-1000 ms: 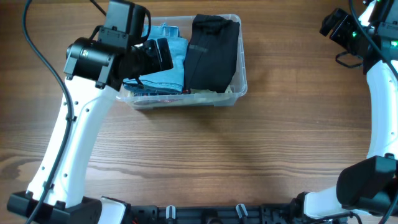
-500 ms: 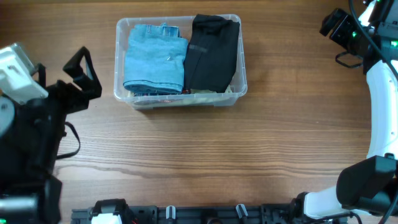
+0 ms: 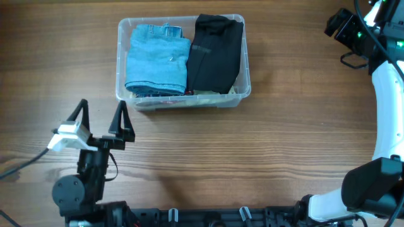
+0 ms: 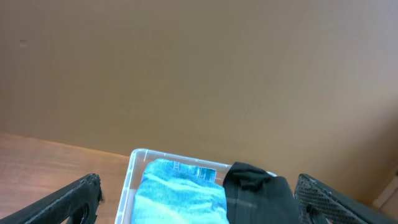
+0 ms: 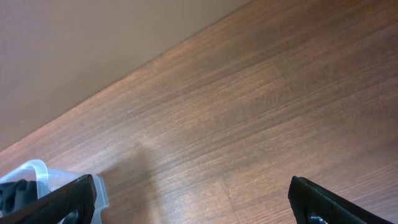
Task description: Pack container
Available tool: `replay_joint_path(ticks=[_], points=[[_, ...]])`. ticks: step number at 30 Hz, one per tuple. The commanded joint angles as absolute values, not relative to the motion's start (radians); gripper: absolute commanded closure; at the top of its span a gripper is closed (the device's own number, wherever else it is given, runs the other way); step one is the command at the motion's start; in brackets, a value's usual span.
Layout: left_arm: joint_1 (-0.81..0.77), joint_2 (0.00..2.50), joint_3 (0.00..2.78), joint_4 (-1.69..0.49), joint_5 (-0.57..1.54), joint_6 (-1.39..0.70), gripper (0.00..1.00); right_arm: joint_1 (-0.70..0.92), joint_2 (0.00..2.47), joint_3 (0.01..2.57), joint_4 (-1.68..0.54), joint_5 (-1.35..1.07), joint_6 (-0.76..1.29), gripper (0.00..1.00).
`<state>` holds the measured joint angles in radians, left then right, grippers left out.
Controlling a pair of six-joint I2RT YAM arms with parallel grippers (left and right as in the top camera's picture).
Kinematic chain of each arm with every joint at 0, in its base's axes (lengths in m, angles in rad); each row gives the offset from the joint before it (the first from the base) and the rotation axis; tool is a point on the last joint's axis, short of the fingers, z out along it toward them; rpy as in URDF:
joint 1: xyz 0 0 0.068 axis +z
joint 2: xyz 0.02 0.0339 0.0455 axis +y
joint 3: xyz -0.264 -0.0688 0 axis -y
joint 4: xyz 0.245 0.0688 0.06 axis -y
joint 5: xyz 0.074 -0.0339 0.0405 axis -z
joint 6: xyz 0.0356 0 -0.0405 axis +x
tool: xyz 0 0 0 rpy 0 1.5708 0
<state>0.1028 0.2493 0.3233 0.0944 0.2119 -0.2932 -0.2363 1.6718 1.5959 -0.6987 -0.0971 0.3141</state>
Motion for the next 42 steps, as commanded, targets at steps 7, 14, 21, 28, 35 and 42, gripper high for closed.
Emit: replay_joint_path(ticks=[7, 14, 21, 28, 35, 42], points=[[0.074, 0.068, 0.2, 0.102, 0.227, -0.299, 0.0, -0.234, 1.679, 1.602, -0.697, -0.105, 0.324, 0.0], [0.074, 0.009, 0.118, 0.102, 0.227, -0.299, 0.0, -0.234, 1.679, 1.602, -0.697, -0.105, 0.324, 0.0], [0.074, 0.002, 0.017, 0.137, 0.216, -0.299, 0.0, -0.234, 1.679, 1.602, -0.697, -0.105, 0.324, 0.0], [0.074, 0.002, 0.006, -0.026, 0.167, -0.299, 0.0, -0.234, 1.679, 1.602, -0.697, -0.105, 0.324, 0.0], [0.074, 0.003, 0.006, -0.062, 0.156, -0.292, 0.0, -0.234, 1.679, 1.602, -0.697, -0.105, 0.324, 0.0], [0.074, 0.003, 0.006, -0.062, 0.156, -0.292, 0.0, -0.234, 1.679, 1.602, -0.697, -0.105, 0.324, 0.0]])
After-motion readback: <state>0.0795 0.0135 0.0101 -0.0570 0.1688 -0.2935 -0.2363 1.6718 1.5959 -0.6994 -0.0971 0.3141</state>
